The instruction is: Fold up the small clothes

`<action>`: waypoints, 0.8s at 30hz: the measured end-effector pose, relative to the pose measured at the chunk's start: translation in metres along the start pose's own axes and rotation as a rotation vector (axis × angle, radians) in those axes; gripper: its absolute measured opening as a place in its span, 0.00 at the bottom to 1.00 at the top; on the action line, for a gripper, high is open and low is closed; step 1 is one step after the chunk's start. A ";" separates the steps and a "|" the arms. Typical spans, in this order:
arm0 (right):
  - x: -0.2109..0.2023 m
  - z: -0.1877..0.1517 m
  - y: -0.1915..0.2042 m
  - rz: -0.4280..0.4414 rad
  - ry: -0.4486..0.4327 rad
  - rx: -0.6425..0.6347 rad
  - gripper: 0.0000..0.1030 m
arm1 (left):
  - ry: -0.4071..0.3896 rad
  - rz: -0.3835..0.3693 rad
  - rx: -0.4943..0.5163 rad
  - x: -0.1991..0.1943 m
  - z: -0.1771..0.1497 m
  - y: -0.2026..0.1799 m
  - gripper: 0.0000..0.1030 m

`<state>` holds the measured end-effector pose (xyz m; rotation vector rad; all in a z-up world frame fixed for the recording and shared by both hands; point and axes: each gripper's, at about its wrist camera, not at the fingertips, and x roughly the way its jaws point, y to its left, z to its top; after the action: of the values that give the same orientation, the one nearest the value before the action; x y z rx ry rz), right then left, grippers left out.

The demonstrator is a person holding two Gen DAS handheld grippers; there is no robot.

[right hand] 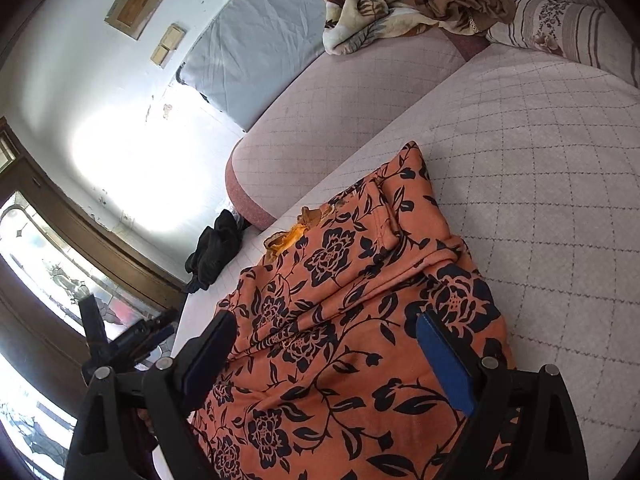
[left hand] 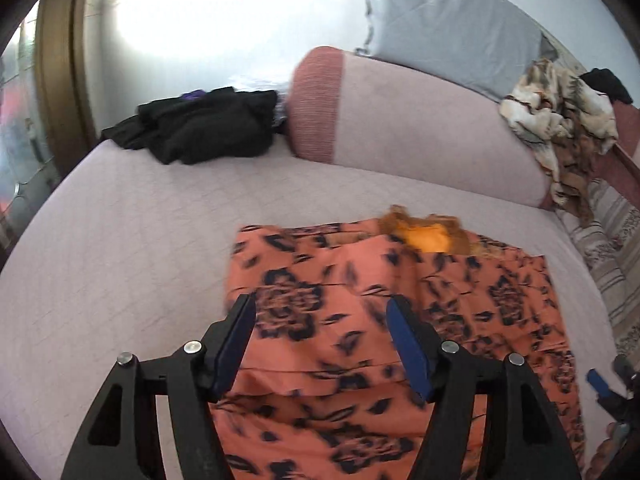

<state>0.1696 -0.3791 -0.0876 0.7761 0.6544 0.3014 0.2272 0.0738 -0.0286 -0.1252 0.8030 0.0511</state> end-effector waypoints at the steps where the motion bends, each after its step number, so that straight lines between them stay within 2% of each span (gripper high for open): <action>1: 0.003 0.003 -0.001 0.011 0.010 0.028 0.90 | -0.001 0.027 -0.020 0.002 -0.006 0.015 0.67; 3: 0.012 0.009 -0.007 0.053 0.031 0.121 0.90 | 0.005 0.059 -0.065 0.010 -0.017 0.039 0.67; 6: 0.043 0.028 -0.010 0.088 0.063 0.241 0.90 | 0.019 0.037 -0.131 0.020 -0.034 0.059 0.67; 9: 0.082 0.040 -0.022 0.033 0.105 0.365 0.90 | 0.006 0.021 -0.144 0.028 -0.041 0.063 0.67; 12: 0.107 0.048 -0.027 -0.056 0.107 0.369 0.90 | 0.016 0.014 -0.144 0.035 -0.048 0.068 0.67; 18: 0.126 0.055 -0.028 -0.147 0.068 0.381 0.87 | 0.041 -0.006 -0.195 0.041 -0.049 0.076 0.67; 20: 0.132 0.058 -0.022 -0.202 0.075 0.345 0.59 | 0.052 -0.009 -0.191 0.042 -0.049 0.075 0.67; 21: 0.139 0.059 -0.023 -0.224 0.095 0.342 0.21 | 0.053 -0.007 -0.189 0.042 -0.050 0.075 0.67; 24: 0.142 0.057 -0.025 -0.247 0.104 0.324 0.08 | 0.060 0.001 -0.189 0.045 -0.051 0.075 0.67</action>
<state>0.3153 -0.3596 -0.1372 0.9815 0.9020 0.0079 0.2149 0.1411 -0.1028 -0.3066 0.8573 0.1245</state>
